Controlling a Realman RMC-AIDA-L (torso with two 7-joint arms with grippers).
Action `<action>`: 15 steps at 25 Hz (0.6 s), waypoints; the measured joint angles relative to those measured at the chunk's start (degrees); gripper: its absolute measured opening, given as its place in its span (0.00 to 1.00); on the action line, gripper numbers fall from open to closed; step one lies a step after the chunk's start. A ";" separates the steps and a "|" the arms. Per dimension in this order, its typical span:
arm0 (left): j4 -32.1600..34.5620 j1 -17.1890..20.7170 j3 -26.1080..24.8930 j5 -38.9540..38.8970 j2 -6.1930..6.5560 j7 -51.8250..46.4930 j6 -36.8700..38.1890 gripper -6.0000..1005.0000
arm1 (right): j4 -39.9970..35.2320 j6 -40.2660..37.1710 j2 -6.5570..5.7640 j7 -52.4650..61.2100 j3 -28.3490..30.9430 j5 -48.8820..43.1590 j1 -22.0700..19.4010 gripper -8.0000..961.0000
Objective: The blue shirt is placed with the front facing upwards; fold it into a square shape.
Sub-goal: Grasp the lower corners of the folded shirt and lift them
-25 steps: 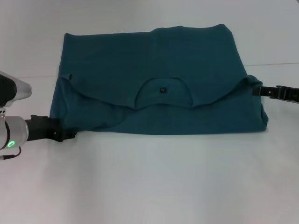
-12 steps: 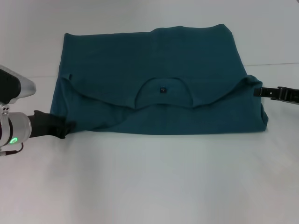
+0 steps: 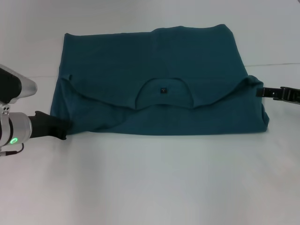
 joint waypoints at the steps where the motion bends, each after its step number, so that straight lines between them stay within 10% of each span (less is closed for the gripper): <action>1: 0.00 0.00 -0.04 0.00 0.11 -0.01 0.09 0.01 | -0.02 -0.43 -0.09 -0.06 0.00 0.00 -0.01 0.77; 15: 0.32 -1.21 -0.27 0.01 2.28 0.23 0.14 0.01 | -0.45 -7.96 -2.84 -1.15 -0.26 -3.76 -0.15 0.77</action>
